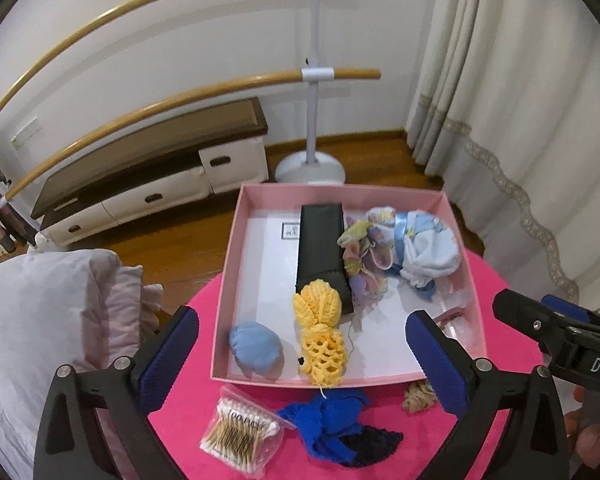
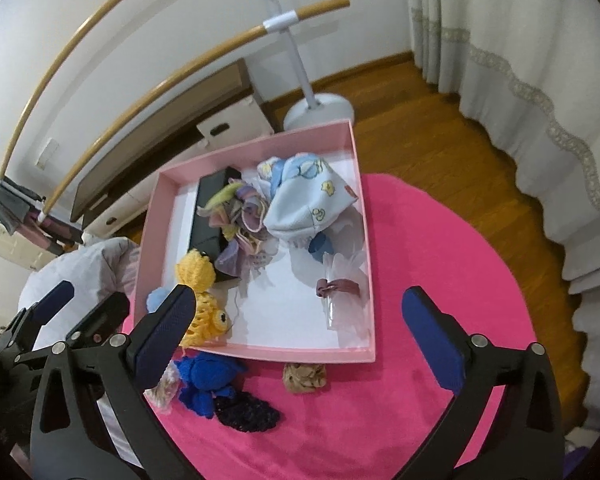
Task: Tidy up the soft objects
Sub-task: 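Withdraw both tools and reach toward the cotton swab bag and beige scrunchie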
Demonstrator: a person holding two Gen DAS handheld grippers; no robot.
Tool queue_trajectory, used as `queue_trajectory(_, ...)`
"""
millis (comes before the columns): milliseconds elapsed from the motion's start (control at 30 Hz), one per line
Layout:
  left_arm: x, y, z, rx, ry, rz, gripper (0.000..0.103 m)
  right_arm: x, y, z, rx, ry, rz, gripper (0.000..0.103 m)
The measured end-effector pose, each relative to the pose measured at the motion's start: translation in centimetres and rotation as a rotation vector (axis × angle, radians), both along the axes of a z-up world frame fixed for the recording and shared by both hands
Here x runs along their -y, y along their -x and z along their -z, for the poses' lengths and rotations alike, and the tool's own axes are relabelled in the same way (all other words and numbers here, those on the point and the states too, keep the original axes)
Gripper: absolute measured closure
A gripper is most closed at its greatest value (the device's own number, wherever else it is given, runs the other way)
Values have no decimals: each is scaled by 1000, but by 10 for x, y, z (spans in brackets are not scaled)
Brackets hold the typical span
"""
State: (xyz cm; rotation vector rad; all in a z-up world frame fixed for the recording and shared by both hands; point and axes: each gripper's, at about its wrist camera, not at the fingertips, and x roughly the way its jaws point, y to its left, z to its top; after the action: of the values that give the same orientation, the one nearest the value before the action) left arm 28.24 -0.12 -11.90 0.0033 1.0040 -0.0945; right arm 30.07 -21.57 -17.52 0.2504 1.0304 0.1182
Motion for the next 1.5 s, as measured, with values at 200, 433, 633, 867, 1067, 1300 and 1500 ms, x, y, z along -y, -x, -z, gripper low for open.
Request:
queue_trajectory(200,-9,42,-48,79,16,-4,1,-4,27,-37,78,17,3,0)
queue_trajectory(433,-23,103,-107,179,33,-8,1,-6,79,-93,201,29,2,0)
queue_trajectory(633,-37,165,-148,256,46,-23,0,-4,138,-141,315,57,12,0)
queue_trajectory(867,-48,243,-177,343,58,-44,0,-7,209,-176,429,107,43,0)
queue_trajectory(1067,-56,302,-181,373,77,-65,0,-11,260,-189,491,174,67,0)
queue_trajectory(1300,-67,336,-171,372,73,-82,0,-12,282,-191,504,208,82,0)
queue_trajectory(1500,-70,337,-166,357,43,-102,0,-14,288,-192,516,213,85,0)
